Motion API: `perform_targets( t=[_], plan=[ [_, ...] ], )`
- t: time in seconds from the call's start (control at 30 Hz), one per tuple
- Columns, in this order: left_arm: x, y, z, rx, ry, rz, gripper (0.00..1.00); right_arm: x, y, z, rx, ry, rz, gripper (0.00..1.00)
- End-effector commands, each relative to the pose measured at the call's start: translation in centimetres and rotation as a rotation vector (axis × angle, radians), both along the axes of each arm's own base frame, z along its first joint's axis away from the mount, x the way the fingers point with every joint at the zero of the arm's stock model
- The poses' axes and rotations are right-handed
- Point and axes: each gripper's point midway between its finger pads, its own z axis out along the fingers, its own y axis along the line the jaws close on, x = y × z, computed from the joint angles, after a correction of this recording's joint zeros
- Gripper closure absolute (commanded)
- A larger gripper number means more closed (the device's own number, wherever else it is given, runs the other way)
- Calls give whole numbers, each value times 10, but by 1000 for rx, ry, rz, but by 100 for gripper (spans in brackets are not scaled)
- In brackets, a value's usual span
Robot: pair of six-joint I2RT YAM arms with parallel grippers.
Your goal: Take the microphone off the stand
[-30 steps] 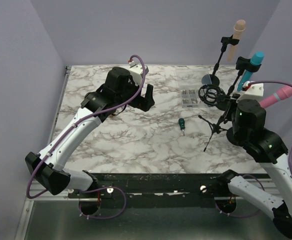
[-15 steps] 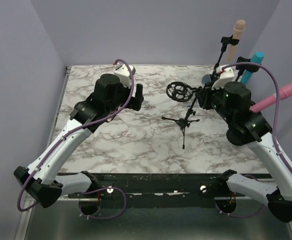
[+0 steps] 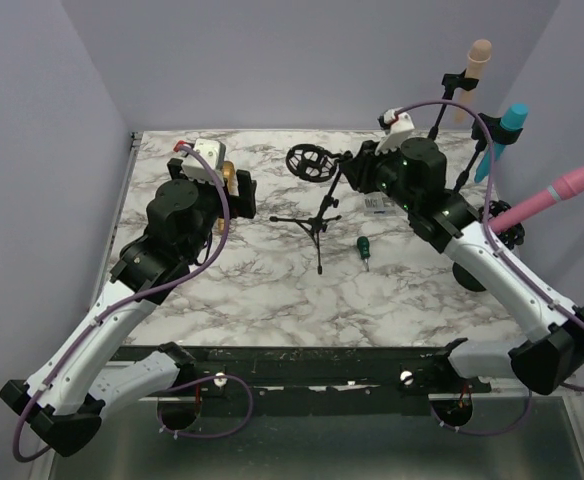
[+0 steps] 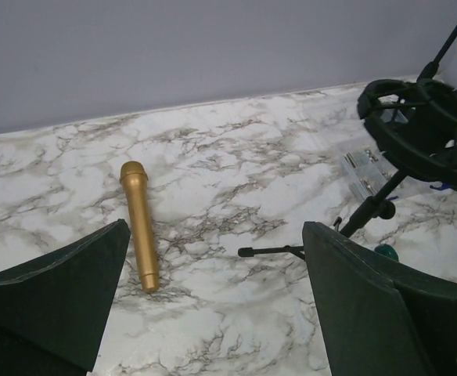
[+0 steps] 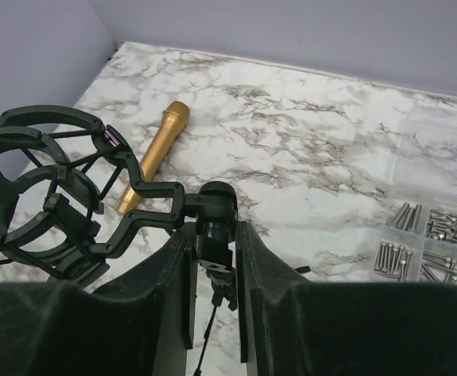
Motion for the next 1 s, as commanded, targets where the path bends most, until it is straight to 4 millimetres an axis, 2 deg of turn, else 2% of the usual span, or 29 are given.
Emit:
perform_targets(
  t=[0.0, 0.1, 0.2, 0.3, 0.4, 0.57, 0.7, 0.87, 0.97],
  plan=[
    [7, 10, 12, -11, -60, 64, 4, 35, 8, 34, 87, -120, -136, 99],
    [7, 8, 11, -13, -57, 55, 4, 45, 12, 15, 17, -122, -230, 99],
    [5, 8, 12, -22, -69, 47, 4, 44, 16, 6, -32, -158, -315, 99],
    [4, 10, 14, -28, -81, 53, 4, 45, 10, -9, -57, -158, -408, 99],
    [4, 9, 14, -29, -83, 50, 4, 45, 13, -24, -86, -127, -434, 97],
    [5, 9, 13, -29, -80, 52, 4, 41, 26, -44, -135, -78, -400, 71],
    [4, 12, 14, -38, -88, 57, 4, 36, 30, -49, -145, -44, -371, 61],
    [3, 11, 15, -43, -93, 54, 4, 23, 36, -46, -134, -4, -299, 35],
    [3, 9, 14, -48, -88, 43, 4, 12, 32, -40, -129, 9, -269, 25]
  ],
)
